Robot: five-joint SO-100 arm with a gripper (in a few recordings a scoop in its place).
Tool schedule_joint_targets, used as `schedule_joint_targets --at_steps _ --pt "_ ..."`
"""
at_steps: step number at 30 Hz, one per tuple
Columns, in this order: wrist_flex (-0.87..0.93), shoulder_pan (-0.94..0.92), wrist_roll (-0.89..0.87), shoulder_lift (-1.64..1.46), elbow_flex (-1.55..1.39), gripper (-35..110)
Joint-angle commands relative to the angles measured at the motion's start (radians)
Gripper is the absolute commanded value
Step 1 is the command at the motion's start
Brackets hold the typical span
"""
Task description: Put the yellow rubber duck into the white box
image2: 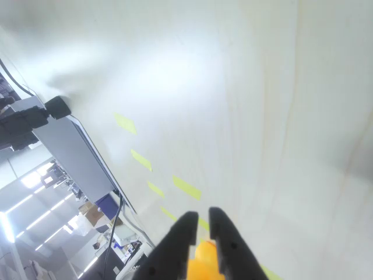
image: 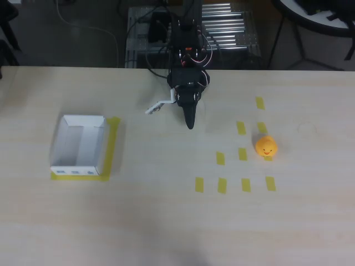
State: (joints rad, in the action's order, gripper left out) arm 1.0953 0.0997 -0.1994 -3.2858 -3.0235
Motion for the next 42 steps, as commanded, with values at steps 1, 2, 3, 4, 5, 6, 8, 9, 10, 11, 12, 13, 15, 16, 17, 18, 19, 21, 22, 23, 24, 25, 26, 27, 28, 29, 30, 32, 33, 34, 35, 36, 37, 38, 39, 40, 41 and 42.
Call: schedule_joint_targets --at_steps 1,2,3,4,5,6,8,9,10,11,12,13,15,16,17,18,19,21,22,23,24,25,26,27,28,29,30,32,33,34,35,36,37,38,39,40,41,42 --pt "0.017 -0.002 -0.025 -0.051 -0.012 0" --pt "0.017 -0.002 -0.025 -0.051 -0.012 0" --pt "0.017 -0.002 -0.025 -0.051 -0.012 0" --pt "0.017 -0.002 -0.025 -0.051 -0.012 0" --pt "0.017 0.003 -0.02 -0.051 -0.012 0" --pt "0.015 0.006 -0.017 -0.051 -0.012 0" --pt "0.015 0.006 -0.017 -0.051 -0.012 0" --pt "0.015 0.006 -0.017 -0.051 -0.012 0" --pt "0.015 0.006 -0.017 -0.051 -0.012 0" --pt "0.015 0.006 -0.017 -0.051 -0.012 1" --pt "0.015 0.006 -0.017 -0.051 -0.012 1" --pt "0.015 0.006 -0.017 -0.051 -0.012 0" --pt "0.015 0.011 -0.014 -0.051 -0.012 0" --pt "0.015 0.012 -0.012 -0.051 -0.012 0" --pt "0.015 0.012 -0.012 -0.051 -0.012 0" --pt "0.014 0.015 -0.012 -0.051 -0.012 0" --pt "0.014 0.012 -0.012 -0.051 -0.012 0" --pt "0.009 -0.003 0.002 -0.051 -0.012 0" --pt "0.017 -0.009 0.023 -0.051 -0.006 0" --pt "0.017 -0.015 0.046 -0.051 0.003 0" --pt "0.011 -0.029 0.052 -0.051 0.02 0" --pt "0.014 -0.037 0.06 -0.051 0.043 0" --pt "0.028 -0.041 0.063 -0.051 0.069 0" --pt "0.054 -0.044 0.064 -0.051 0.103 0" --pt "0.091 -0.044 0.064 -0.051 0.14 0" --pt "0.127 -0.041 0.064 -0.051 0.179 0" --pt "0.16 -0.035 0.063 -0.051 0.221 0" --pt "0.21 -0.018 0.057 -0.051 0.293 0" --pt "0.224 -0.005 0.054 -0.051 0.324 0" --pt "0.236 0.008 0.051 -0.051 0.351 0" --pt "0.242 0.018 0.044 -0.046 0.379 0" --pt "0.244 0.023 0.043 -0.043 0.399 0" --pt "0.244 0.026 0.043 -0.041 0.417 0" --pt "0.247 0.026 0.048 -0.034 0.437 0" --pt "0.247 0.026 0.051 -0.021 0.459 0" --pt "0.252 0.025 0.055 -0.003 0.485 0" --pt "0.252 0.025 0.057 0.023 0.512 0" --pt "0.252 0.026 0.06 0.051 0.54 0"
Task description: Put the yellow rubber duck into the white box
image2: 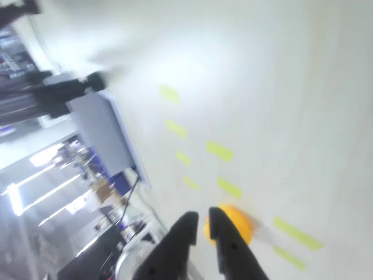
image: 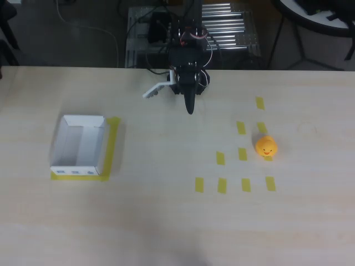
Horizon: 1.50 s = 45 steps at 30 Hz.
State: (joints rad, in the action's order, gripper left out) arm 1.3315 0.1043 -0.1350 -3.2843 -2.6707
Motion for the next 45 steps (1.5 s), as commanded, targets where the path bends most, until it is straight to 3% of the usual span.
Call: schedule_joint_targets --at_steps 1,9,11,15,24,35,45 --pt "0.015 0.026 -0.002 0.078 0.215 0" --pt "0.089 0.117 0.115 0.512 0.632 0" --pt "0.132 0.14 0.216 0.617 0.747 0" --pt "0.184 0.156 0.577 0.773 0.879 0" --pt "0.278 0.261 0.588 1.003 0.893 8" --pt "0.196 0.407 0.583 1.224 0.9 6" --pt "0.098 0.465 0.607 1.327 0.907 40"
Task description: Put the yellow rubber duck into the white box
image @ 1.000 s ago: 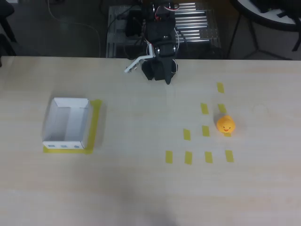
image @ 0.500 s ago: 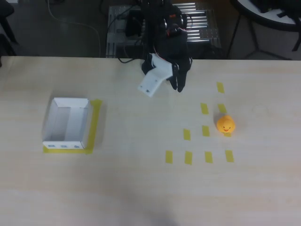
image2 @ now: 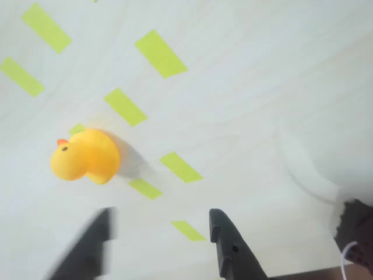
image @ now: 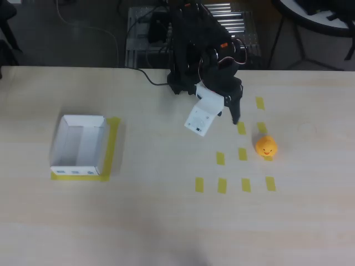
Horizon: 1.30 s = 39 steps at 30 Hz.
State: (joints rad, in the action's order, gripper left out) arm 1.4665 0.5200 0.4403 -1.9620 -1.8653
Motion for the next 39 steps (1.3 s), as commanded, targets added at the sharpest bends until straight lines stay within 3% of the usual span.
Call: schedule_joint_targets --at_steps 1,10,22,39 --pt "-0.037 0.064 0.043 0.015 0.106 41" --pt "-0.037 0.19 0.075 0.193 0.215 49" --pt "-0.051 0.184 0.078 0.604 0.515 50" --pt "-0.012 0.249 0.067 0.819 0.723 50"
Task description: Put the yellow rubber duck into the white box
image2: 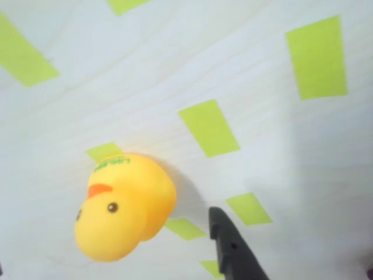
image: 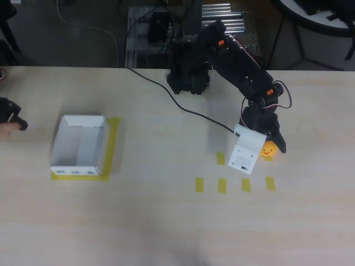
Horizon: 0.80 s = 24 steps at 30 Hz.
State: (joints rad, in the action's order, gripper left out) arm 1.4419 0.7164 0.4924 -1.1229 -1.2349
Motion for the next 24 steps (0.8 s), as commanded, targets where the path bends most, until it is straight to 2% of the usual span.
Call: schedule_joint_targets --at_steps 1,24 --pt "0.009 0.06 0.012 -0.02 0.084 50" --pt "-0.069 0.081 0.011 0.031 -0.023 49"
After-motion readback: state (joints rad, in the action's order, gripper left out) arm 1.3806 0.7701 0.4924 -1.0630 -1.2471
